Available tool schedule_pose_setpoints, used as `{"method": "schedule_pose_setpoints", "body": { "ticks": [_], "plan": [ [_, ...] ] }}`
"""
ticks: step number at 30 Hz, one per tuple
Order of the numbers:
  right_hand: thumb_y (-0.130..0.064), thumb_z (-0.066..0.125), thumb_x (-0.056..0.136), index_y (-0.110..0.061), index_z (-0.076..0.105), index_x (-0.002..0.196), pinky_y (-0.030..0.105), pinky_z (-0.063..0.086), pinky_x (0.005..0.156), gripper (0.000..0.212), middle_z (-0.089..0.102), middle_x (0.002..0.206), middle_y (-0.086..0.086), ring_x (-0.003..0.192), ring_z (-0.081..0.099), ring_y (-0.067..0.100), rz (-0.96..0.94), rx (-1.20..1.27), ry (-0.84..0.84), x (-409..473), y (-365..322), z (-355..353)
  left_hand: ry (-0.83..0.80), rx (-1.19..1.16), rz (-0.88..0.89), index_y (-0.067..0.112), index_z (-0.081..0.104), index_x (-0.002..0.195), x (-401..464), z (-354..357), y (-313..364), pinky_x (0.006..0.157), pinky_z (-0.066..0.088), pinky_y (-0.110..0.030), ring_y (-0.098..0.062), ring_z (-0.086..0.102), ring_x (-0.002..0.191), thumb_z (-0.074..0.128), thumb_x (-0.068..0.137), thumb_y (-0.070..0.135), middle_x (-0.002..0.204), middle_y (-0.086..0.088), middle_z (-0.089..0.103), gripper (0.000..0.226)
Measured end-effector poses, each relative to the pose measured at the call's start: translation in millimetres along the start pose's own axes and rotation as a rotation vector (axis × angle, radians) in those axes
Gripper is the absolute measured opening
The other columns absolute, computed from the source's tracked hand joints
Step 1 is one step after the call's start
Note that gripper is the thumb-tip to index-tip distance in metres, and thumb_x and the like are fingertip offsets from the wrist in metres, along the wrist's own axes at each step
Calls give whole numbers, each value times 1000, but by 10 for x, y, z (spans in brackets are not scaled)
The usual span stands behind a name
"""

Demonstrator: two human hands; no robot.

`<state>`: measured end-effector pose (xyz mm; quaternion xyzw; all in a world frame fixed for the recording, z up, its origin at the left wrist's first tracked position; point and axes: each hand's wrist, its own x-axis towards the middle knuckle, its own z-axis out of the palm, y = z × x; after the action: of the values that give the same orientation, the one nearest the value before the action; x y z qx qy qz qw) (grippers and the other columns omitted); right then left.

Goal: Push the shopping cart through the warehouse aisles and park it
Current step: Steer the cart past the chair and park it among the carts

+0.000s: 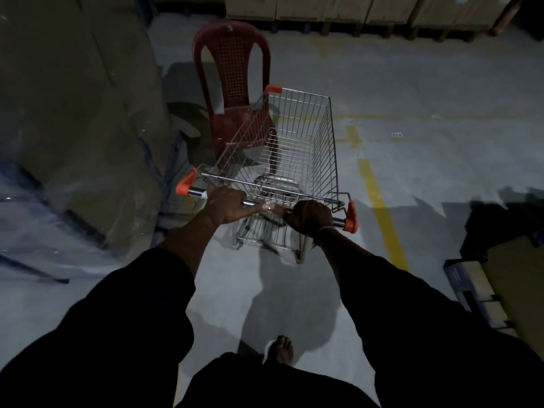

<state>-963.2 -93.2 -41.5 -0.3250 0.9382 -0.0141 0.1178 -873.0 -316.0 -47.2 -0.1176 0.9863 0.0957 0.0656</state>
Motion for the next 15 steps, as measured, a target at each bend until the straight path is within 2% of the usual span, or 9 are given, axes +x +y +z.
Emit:
{"method": "schedule_pose_setpoints", "body": {
  "ticks": [3, 7, 9, 11, 13, 15],
  "plan": [
    [-91, 23, 81, -18, 59, 74, 33, 45, 69, 82, 62, 80, 3, 88, 69, 31, -15, -10, 17, -238, -73, 84, -5, -7, -8, 23, 55, 64, -271, 27, 54, 87, 46, -40, -25, 63, 79, 17, 63, 105, 74, -1, 63, 90],
    [-101, 9, 67, -16, 64, 72, 36, 57, 76, 101, 68, 77, 2, 79, 69, 28, 3, 16, 54, -549, -202, 223, 1, -3, -19, 21, 61, 68, -637, 89, 57, 80, 41, -37, -23, 64, 80, 25, 69, 102, 74, -1, 65, 89],
    [-98, -1, 58, -16, 64, 70, 37, 58, 76, 106, 67, 74, 3, 76, 68, 27, 14, 38, 73, -716, -279, 285, 5, 6, -28, 20, 65, 71, -826, 127, 55, 87, 43, -40, -24, 64, 82, 28, 71, 102, 76, 1, 65, 90],
    [-98, -4, 57, -17, 57, 64, 35, 56, 73, 102, 65, 70, 3, 73, 67, 28, 18, 38, 85, -907, -370, 331, 27, 25, -42, 22, 65, 71, -1017, 189, 38, 92, 44, -42, -26, 66, 86, 30, 72, 102, 76, 1, 63, 87],
    [-100, -7, 57, -18, 51, 59, 35, 56, 72, 100, 63, 67, 3, 72, 67, 28, 17, 34, 103, -1105, -462, 388, 51, 38, -47, 24, 61, 66, -1236, 262, 29, 99, 44, -46, -26, 67, 86, 27, 72, 103, 74, 1, 64, 86],
    [-102, -17, 52, -18, 51, 61, 35, 56, 73, 109, 65, 69, 4, 72, 67, 28, 7, 35, 119, -1293, -542, 458, 71, 42, -46, 27, 54, 62, -1462, 325, 28, 104, 43, -51, -27, 68, 87, 23, 69, 105, 78, -2, 69, 84]
  ]
}}
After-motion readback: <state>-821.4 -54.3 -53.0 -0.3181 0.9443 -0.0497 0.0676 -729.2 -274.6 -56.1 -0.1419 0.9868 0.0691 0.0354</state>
